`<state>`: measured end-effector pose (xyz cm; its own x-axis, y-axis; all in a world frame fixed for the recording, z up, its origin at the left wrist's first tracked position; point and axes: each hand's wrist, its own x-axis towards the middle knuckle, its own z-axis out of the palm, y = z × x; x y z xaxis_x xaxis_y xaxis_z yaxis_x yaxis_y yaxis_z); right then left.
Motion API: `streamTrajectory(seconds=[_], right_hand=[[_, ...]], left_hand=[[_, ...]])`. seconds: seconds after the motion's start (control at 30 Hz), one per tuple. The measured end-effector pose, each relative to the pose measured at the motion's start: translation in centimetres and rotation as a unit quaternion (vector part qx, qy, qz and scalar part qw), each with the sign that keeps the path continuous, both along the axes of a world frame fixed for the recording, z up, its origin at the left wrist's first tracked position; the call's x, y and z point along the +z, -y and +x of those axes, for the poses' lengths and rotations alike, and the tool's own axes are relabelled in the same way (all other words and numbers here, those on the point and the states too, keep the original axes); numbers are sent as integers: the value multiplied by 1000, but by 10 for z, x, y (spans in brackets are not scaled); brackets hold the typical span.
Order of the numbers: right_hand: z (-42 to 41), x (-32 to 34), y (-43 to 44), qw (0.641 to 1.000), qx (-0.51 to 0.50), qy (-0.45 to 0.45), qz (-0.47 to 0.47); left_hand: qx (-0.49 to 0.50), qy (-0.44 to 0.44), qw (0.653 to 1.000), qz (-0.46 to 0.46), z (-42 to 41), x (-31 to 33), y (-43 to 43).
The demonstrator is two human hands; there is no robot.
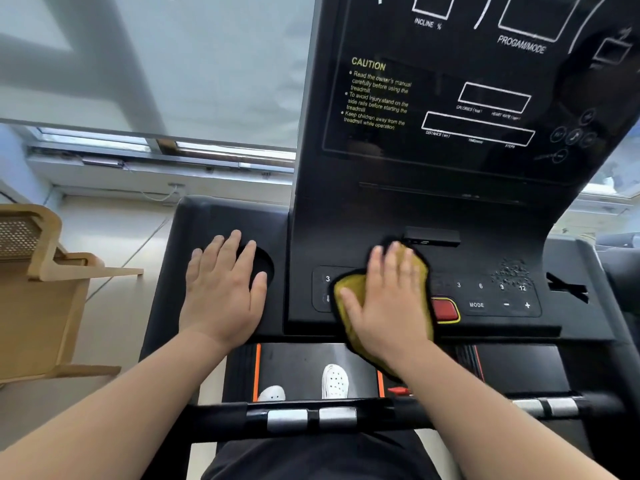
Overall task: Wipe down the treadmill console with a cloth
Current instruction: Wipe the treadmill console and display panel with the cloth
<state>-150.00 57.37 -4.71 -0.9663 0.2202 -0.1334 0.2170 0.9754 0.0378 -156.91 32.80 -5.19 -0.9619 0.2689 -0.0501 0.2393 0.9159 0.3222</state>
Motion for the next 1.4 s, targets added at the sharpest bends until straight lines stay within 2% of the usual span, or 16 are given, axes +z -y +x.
streamTrajectory(seconds=[0.13,0.23,0.3,0.47,0.53,0.6,0.7,0.8,0.9,0.97,1.1,1.2,1.27,1.33,1.4], right_hand=[[0,-7,61,983,178,-27,-46],[13,-11,58,971,233,-32,-51],[23,-10,28,980,190,-25,-46],[35,-3,-59,999,-31,12,-1],[21,-2,-52,994,-107,13,0],[5,-2,-24,992,-123,-5,-5],[-7,-1,29,999,11,14,-35],[-1,-6,57,986,160,-9,-55],[17,-12,41,974,219,-25,-43],[31,-12,13,984,174,-24,-27],[54,-9,-50,1000,23,6,19],[46,0,-69,993,-116,23,25],[29,2,-57,985,-170,13,17],[12,3,-31,988,-154,15,11],[0,5,1,998,-66,8,-11]], left_hand=[[0,-3,1000,4,-1,-1,1],[1,-4,1000,3,-1,-2,0],[2,-1,1000,5,-1,-2,0],[3,1,1000,5,-1,-1,1],[4,0,1000,5,-1,-1,0],[3,-1,1000,3,-1,-1,0],[3,-1,1000,2,-1,-3,0],[3,-5,1000,-1,-1,-3,0],[4,-7,1000,3,-1,-2,0],[6,-7,1000,6,-1,-2,0],[6,-9,1000,11,0,-4,1],[1,-11,1000,13,0,-5,2],[1,-12,1000,14,0,-5,2],[0,-14,1000,15,1,-5,1],[1,-20,1000,21,1,-3,2]])
